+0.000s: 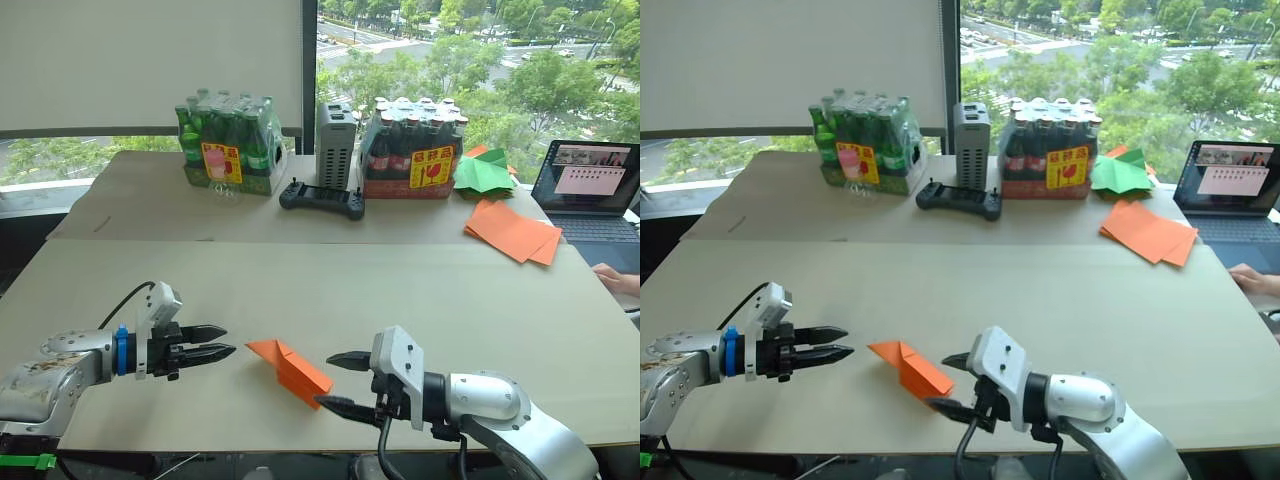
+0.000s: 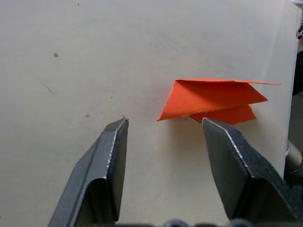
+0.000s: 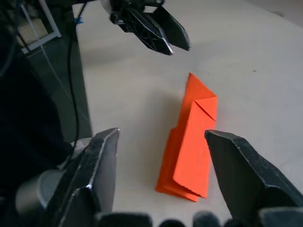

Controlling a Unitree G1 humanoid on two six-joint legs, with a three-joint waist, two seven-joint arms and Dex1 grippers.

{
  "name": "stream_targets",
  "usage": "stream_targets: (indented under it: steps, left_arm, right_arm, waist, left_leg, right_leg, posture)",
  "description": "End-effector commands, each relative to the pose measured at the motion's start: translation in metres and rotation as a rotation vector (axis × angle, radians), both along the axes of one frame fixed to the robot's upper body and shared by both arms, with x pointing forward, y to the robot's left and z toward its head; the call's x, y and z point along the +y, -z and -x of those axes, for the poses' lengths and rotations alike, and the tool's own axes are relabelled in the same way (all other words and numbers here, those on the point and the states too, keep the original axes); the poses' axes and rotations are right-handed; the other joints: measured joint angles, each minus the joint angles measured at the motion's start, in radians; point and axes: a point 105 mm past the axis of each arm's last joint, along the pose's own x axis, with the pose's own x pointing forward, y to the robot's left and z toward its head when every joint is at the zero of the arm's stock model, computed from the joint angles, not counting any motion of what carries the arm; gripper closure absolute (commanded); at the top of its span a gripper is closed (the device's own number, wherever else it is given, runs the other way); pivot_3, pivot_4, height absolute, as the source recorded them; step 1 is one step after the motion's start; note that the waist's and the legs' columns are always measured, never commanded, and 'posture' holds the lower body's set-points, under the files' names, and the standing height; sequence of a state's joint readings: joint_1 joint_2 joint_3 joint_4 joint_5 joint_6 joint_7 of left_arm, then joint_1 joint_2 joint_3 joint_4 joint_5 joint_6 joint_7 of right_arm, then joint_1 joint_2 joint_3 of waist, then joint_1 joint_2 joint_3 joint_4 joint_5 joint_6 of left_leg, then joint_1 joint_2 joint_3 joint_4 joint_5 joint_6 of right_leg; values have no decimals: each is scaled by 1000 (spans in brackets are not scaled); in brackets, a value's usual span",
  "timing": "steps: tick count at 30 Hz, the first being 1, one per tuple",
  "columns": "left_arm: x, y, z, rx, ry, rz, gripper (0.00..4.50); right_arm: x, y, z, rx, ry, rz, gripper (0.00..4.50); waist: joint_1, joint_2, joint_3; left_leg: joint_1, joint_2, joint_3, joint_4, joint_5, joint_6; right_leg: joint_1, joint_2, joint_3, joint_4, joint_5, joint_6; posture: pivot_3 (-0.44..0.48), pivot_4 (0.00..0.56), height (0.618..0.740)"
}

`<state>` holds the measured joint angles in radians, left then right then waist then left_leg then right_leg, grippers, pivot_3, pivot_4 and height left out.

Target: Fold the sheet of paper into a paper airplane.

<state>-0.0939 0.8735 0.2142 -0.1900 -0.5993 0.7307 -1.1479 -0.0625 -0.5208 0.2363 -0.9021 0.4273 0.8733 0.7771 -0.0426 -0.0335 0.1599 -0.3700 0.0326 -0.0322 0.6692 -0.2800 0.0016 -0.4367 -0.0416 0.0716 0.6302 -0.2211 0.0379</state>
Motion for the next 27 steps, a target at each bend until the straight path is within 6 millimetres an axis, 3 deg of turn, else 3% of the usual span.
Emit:
stream_targets:
  steps: [1, 2, 10, 17, 23, 27]
  left_arm:
    - [-9, -10, 6, -31, 45, -5, 334]
    - [-11, -10, 7, -30, 54, -6, 29]
    - [-22, -11, 14, -28, 72, 4, 29]
    - [-29, -13, 15, -41, 81, 17, 29]
    - [-36, -13, 16, -48, 96, 34, 29]
    - [-36, -14, 14, -60, 90, 34, 29]
  right_arm:
    - [8, 14, 18, 68, -122, 58, 0]
    - [10, 17, 17, 78, -122, 55, 0]
    - [17, 32, -15, 46, -43, 86, 0]
    - [5, 24, -53, -2, 126, 54, 0]
    - [-1, 23, -67, 2, 187, 35, 0]
    - [5, 8, -64, -18, 152, -22, 0]
  waist:
    - [0, 0, 0]
    - [-1, 0, 0]
    - [-2, 0, 0]
    - [0, 0, 0]
    - [-1, 0, 0]
    - [-1, 0, 0]
  left_leg:
    - [1, 0, 0, 0, 0, -1]
    - [2, 0, 0, 0, 1, -1]
    - [1, 1, 0, 0, 1, -2]
    - [0, 0, 0, 0, 1, -2]
    - [0, 1, 0, 0, 1, -2]
    - [0, 1, 0, 0, 1, -2]
  right_leg:
    - [1, 0, 0, 0, 0, 1]
    - [1, 0, 0, 1, 0, 1]
    - [0, 1, 0, 2, 3, -5]
    - [0, 1, 0, 1, 5, -8]
    - [0, 1, 0, 1, 5, -8]
    - [0, 1, 0, 2, 5, -8]
  posture:
    - [0, 150, 733]
    - [0, 150, 733]
    - [0, 150, 733]
    - [0, 150, 733]
    - [0, 150, 733]
    - [0, 150, 733]
